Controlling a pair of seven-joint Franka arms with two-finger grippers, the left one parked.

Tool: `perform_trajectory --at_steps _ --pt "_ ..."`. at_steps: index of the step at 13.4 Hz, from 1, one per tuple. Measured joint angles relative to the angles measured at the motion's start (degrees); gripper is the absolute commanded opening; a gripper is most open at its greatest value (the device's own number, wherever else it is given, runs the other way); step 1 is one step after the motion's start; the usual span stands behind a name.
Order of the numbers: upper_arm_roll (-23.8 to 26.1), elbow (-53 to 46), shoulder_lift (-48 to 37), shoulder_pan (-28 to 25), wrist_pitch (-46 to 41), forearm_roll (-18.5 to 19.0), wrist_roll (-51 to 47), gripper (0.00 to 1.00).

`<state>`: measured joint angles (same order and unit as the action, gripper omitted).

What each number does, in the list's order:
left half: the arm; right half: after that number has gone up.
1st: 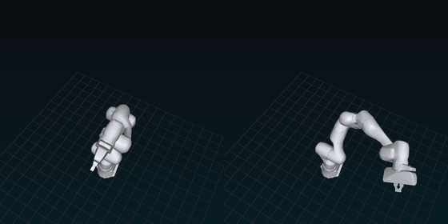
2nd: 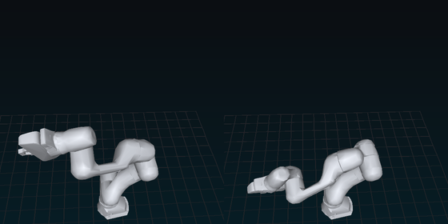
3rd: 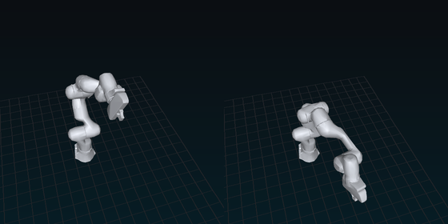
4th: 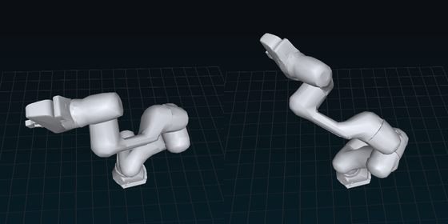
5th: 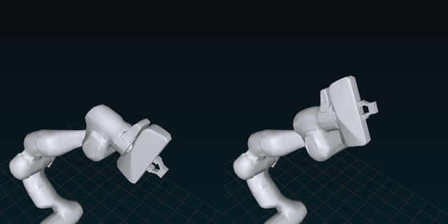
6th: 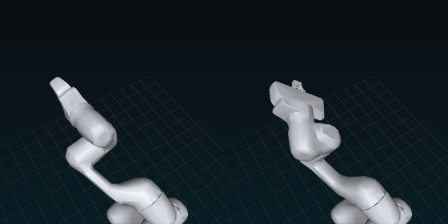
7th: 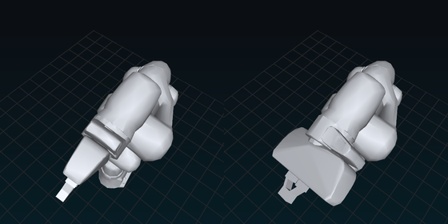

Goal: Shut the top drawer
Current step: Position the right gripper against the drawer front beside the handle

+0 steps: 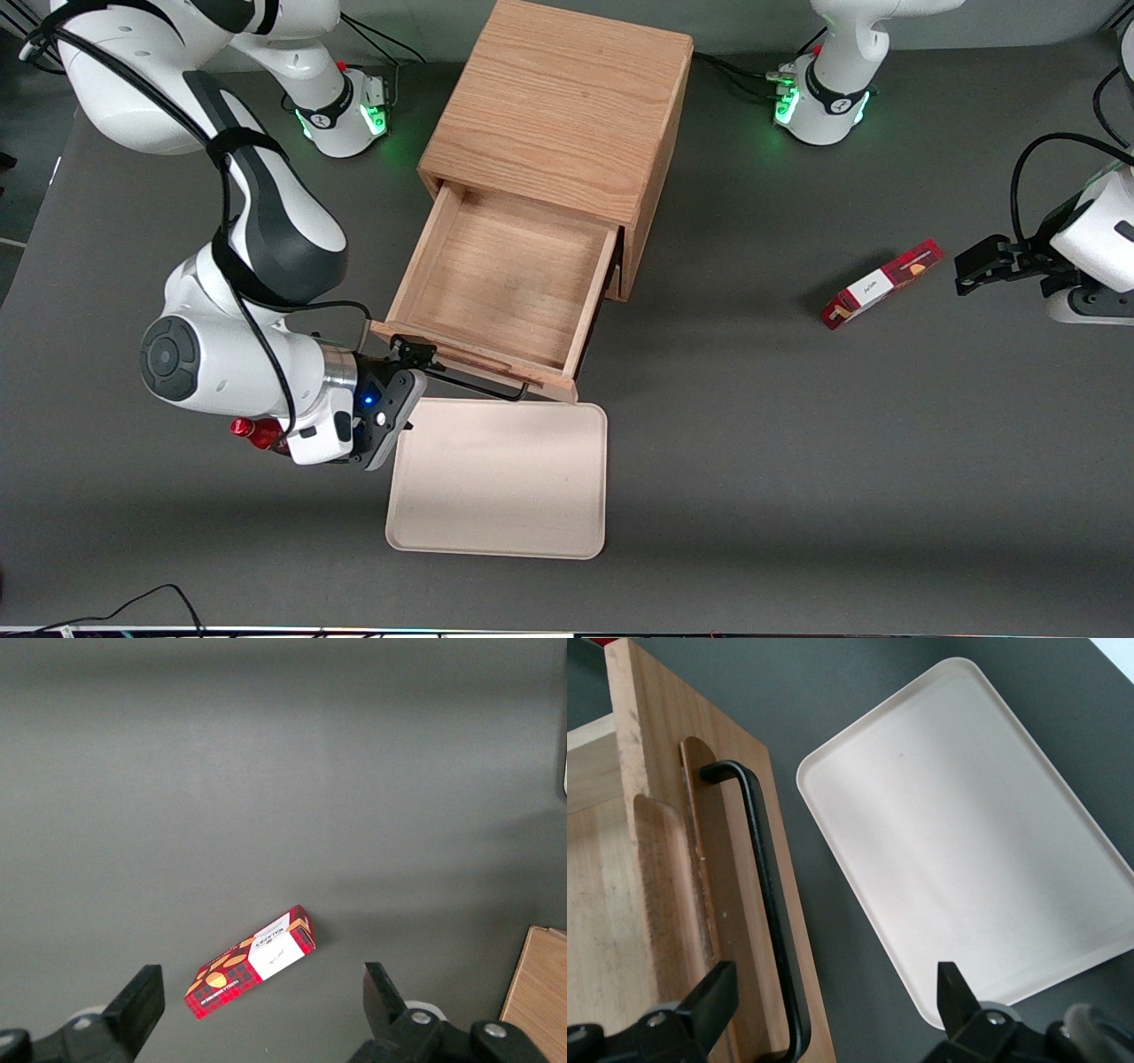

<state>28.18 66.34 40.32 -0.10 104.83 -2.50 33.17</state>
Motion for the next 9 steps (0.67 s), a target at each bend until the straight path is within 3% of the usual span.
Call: perform_trajectory --at_steps 9 --pt "-0.1 -0.3 3.6 -1.0 3.1 0.0 0.0 1.0"
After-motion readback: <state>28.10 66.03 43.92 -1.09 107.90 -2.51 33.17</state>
